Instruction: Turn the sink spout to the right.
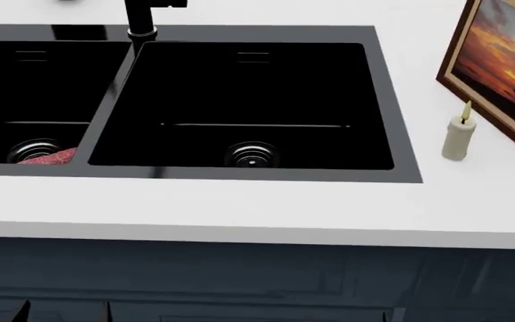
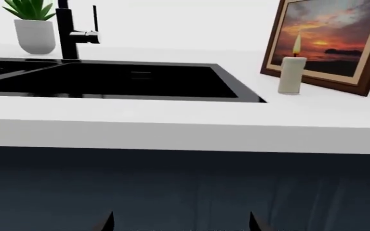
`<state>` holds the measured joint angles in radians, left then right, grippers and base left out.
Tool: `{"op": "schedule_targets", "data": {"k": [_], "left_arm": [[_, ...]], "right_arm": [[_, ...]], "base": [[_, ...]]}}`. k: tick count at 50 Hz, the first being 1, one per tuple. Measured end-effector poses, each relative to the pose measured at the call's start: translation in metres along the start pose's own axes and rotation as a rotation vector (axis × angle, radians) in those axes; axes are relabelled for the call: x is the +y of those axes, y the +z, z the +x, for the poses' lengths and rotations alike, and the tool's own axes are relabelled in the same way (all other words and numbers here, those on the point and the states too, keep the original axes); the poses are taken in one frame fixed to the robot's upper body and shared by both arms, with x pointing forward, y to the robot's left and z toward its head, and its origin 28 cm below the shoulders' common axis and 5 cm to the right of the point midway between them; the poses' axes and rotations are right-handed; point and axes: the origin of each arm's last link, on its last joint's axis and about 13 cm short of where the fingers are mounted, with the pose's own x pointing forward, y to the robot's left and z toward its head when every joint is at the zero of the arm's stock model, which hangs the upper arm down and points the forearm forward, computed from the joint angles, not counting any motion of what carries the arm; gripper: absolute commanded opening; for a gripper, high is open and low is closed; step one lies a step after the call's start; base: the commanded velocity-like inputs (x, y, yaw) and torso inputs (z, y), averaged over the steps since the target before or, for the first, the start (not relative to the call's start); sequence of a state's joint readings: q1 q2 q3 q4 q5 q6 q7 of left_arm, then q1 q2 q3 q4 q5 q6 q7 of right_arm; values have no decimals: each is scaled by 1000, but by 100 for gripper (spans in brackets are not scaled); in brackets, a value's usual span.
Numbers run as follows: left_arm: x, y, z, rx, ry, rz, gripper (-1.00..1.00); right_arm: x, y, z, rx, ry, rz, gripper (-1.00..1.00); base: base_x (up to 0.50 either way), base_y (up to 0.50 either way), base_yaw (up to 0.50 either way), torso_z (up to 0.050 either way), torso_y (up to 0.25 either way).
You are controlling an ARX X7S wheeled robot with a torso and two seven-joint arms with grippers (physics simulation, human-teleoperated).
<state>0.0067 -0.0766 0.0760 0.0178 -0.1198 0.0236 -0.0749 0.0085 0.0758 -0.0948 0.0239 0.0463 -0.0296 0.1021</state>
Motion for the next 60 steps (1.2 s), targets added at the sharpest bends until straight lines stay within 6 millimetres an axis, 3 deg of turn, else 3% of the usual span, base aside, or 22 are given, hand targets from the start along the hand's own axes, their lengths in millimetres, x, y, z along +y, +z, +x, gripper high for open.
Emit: {"op": "schedule_targets", "data": {"k": [12, 22, 60], "left_arm": [[1, 3, -1, -8, 8, -12, 100], [3, 18, -2, -40, 24, 10, 100], [16, 115, 9, -278, 77, 38, 100]], "right_arm": [[-1, 5, -1, -14, -12, -17, 100], [-2, 20, -1, -47, -18, -28, 100], [-28, 94, 0, -198, -134, -67, 100]], "base": [[0, 0, 0, 21, 0], [0, 0, 0, 0, 0], [0, 0, 0, 0, 0]]}}
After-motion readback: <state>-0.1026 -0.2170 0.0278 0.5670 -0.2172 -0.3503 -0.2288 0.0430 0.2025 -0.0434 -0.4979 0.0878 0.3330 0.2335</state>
